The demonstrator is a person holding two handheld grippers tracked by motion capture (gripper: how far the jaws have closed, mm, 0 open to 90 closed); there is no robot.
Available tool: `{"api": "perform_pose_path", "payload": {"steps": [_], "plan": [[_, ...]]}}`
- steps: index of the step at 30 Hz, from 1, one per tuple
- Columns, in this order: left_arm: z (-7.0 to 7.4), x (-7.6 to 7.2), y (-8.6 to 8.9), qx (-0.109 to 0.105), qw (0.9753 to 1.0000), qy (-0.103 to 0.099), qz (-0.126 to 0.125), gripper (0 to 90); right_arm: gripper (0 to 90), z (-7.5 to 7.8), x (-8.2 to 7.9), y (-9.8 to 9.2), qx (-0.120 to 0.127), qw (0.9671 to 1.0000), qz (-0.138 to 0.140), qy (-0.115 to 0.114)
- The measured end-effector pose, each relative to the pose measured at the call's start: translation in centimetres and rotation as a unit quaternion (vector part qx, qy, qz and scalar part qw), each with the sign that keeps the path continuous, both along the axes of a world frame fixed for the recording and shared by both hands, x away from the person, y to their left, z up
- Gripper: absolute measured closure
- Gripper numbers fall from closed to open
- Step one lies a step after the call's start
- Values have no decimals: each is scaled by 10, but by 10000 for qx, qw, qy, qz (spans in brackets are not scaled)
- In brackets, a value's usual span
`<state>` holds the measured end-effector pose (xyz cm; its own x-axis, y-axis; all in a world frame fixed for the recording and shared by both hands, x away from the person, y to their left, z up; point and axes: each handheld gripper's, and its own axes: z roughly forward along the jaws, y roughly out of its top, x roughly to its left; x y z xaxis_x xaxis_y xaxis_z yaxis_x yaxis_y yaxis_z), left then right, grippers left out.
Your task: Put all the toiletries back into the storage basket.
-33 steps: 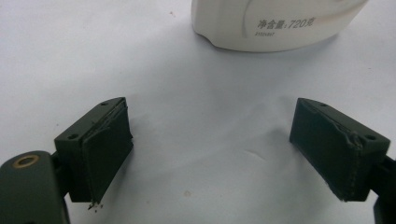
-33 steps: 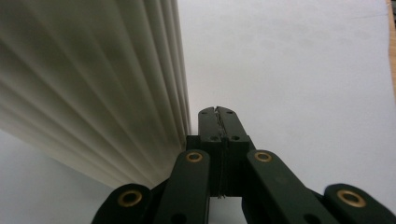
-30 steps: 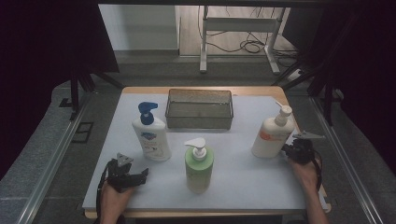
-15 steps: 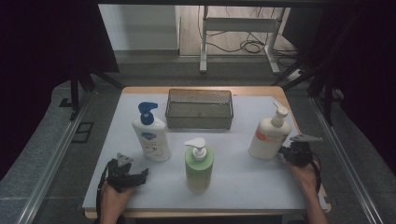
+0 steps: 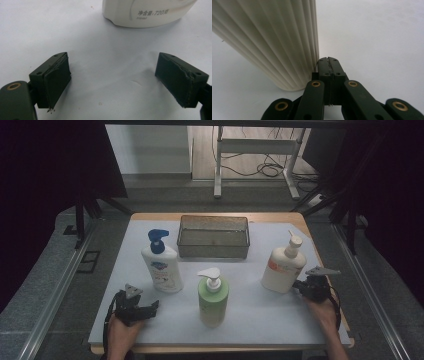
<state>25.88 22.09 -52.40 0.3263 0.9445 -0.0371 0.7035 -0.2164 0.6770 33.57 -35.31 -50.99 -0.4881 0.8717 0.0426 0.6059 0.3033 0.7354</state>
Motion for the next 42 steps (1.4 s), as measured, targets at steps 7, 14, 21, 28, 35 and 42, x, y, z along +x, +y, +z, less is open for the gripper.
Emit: {"api": "perform_pose_path", "payload": {"steps": [7,14,21,28,35,42], "plan": [[0,0,0,0,10000,0,2,121,893,1,-6,6,-52,9999,120,15],[0,0,0,0,10000,0,1,121,893,1,-10,10,-67,9998,203,43],[0,0,0,0,10000,1,0,121,891,0,-14,17,-129,9993,348,89],[0,0,0,0,10000,1,1,121,890,0,-19,25,-182,9985,506,129],[0,0,0,-1,10000,1,2,121,887,0,-21,35,-284,9972,680,141],[0,0,0,1,10000,4,-3,121,855,3,-23,32,-193,9971,717,155]]}}
